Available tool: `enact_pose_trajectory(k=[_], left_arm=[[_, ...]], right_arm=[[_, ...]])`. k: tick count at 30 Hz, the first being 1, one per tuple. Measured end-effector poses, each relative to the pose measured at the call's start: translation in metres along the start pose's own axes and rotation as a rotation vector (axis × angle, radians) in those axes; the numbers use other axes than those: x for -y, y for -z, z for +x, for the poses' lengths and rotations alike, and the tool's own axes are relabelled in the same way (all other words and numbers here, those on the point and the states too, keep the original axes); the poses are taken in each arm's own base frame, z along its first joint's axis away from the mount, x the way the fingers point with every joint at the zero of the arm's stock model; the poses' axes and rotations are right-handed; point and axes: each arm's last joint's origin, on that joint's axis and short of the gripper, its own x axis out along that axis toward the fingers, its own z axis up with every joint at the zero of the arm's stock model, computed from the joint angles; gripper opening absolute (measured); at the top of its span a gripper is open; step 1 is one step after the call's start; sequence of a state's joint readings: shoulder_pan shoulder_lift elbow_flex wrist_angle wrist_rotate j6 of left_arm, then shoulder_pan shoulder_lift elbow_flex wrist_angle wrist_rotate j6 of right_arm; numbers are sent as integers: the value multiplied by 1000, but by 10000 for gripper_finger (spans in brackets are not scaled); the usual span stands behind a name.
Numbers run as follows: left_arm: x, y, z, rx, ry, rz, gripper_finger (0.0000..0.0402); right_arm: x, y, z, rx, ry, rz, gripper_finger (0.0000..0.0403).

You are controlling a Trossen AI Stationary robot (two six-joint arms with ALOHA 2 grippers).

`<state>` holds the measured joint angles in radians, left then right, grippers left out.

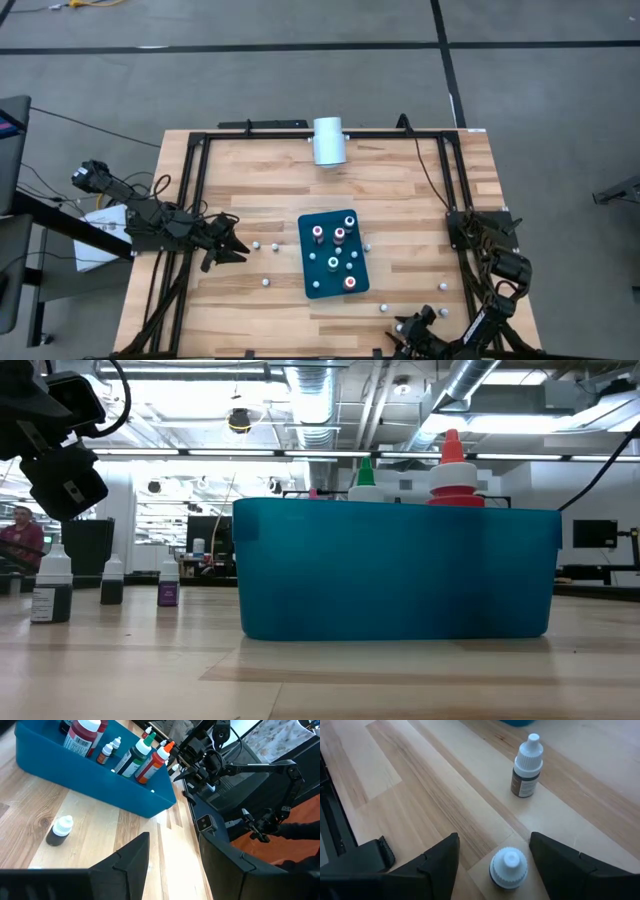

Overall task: Pick & Place food coloring
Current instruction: Put the small black food coloring bottle into the blue bin

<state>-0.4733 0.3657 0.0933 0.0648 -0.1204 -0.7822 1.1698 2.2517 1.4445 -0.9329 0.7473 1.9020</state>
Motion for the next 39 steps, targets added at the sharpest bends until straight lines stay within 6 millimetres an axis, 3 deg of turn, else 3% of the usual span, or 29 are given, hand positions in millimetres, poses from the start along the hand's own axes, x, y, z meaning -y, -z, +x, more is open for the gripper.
enact_pose_trajectory(k=[29, 39], left_arm=[[0, 0, 0, -1, 0, 15, 165], [0, 0, 0, -1, 0, 15, 165]], right_arm=[[5, 3, -3, 1, 21, 59, 69], [6, 3, -3, 3, 29, 107, 60]])
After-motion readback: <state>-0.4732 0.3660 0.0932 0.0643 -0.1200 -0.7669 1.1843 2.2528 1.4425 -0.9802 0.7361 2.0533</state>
